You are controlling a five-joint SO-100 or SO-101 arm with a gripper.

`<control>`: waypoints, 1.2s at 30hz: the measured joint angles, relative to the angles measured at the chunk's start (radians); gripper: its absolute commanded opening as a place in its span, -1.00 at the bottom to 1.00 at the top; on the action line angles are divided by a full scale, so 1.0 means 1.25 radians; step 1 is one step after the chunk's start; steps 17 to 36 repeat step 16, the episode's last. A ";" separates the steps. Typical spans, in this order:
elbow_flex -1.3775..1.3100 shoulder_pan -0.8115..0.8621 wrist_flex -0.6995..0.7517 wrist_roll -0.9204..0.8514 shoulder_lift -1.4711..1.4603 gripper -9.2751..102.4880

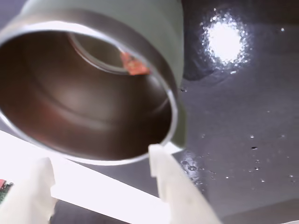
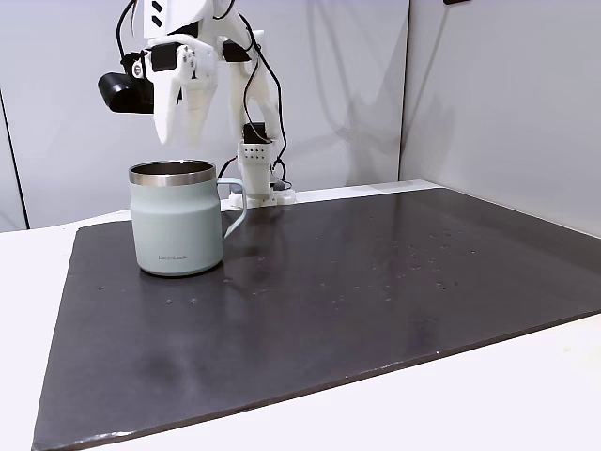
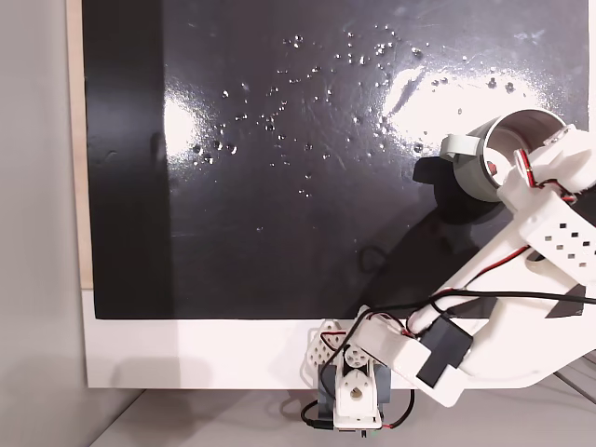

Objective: Grasp a cube and put it in the cup.

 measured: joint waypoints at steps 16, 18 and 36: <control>0.033 -0.052 0.000 -0.002 0.064 -0.47; 0.033 -0.052 0.000 -0.002 0.064 -0.47; 0.033 -0.052 0.000 -0.002 0.064 -0.47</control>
